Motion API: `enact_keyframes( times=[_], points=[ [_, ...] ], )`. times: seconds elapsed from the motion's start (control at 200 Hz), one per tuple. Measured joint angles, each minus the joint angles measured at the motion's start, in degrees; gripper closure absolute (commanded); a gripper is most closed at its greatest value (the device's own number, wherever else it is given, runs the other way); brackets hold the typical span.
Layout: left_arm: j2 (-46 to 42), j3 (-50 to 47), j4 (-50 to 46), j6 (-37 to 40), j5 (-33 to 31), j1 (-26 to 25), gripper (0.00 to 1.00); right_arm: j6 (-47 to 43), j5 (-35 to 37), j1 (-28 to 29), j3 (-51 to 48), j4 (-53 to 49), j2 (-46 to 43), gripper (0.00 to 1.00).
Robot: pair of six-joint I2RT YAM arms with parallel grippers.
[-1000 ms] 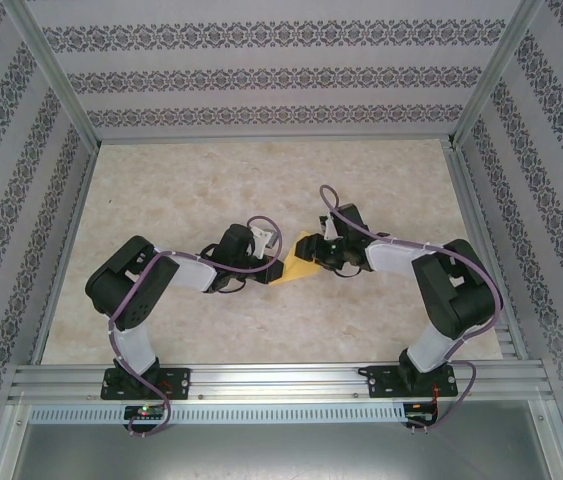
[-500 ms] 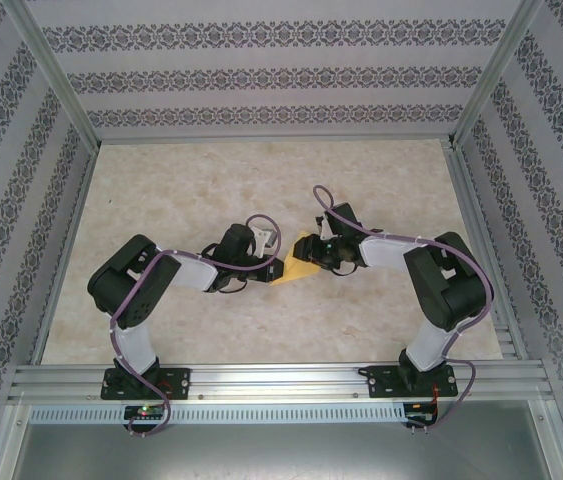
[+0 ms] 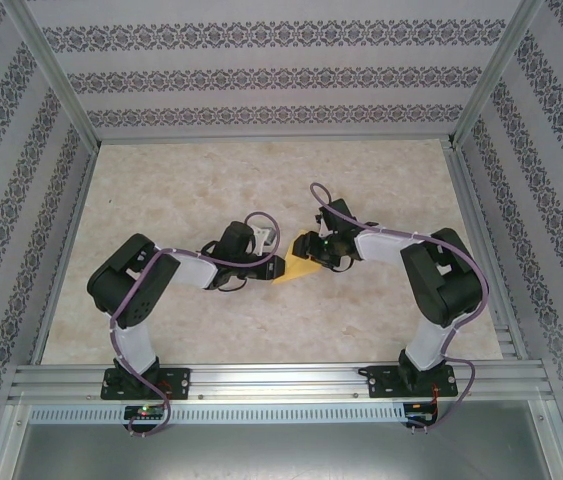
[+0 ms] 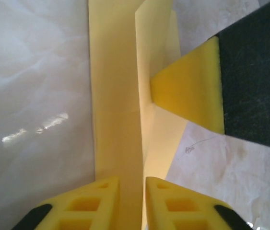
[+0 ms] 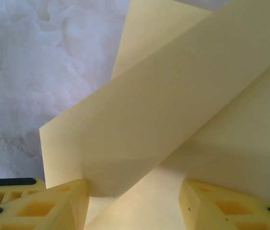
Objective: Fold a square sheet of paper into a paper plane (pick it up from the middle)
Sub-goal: Fourth fold the wing at the center of the table.
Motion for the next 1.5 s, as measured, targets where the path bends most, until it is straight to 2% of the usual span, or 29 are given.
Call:
enact_keyframes(
  times=[0.06,0.22,0.39,0.535,0.749,1.094,1.274,1.504],
  points=[
    [-0.9,0.0,-1.2,-0.5,-0.3,0.6,0.67,0.2,0.7,0.2,0.7,-1.1,0.3,0.47],
    [-4.2,0.0,-3.6,-1.3,-1.4,1.6,0.67,0.6,2.7,0.9,2.8,-4.2,1.3,0.48],
    [-4.9,0.0,-4.0,-3.1,-1.3,1.6,0.72,0.6,4.0,1.4,4.2,-6.3,1.9,0.48],
    [-4.8,1.5,-6.3,-4.0,0.0,1.6,0.82,0.5,4.4,1.6,4.8,-7.3,2.2,0.51],
    [-4.7,5.1,-8.4,-4.0,1.6,1.6,0.85,-0.5,4.6,1.6,6.0,-9.4,2.9,0.53],
    [2.0,8.0,-9.5,-4.0,6.4,1.6,0.91,-1.8,4.5,1.6,8.4,-12.6,4.2,0.5],
    [2.7,9.3,-11.7,-3.7,6.4,1.6,0.92,-1.8,4.4,1.6,9.0,-13.3,4.5,0.5],
    [4.5,10.2,-14.1,-2.8,6.0,1.6,0.93,-1.4,4.5,1.5,9.2,-13.7,4.7,0.54]
  ],
)
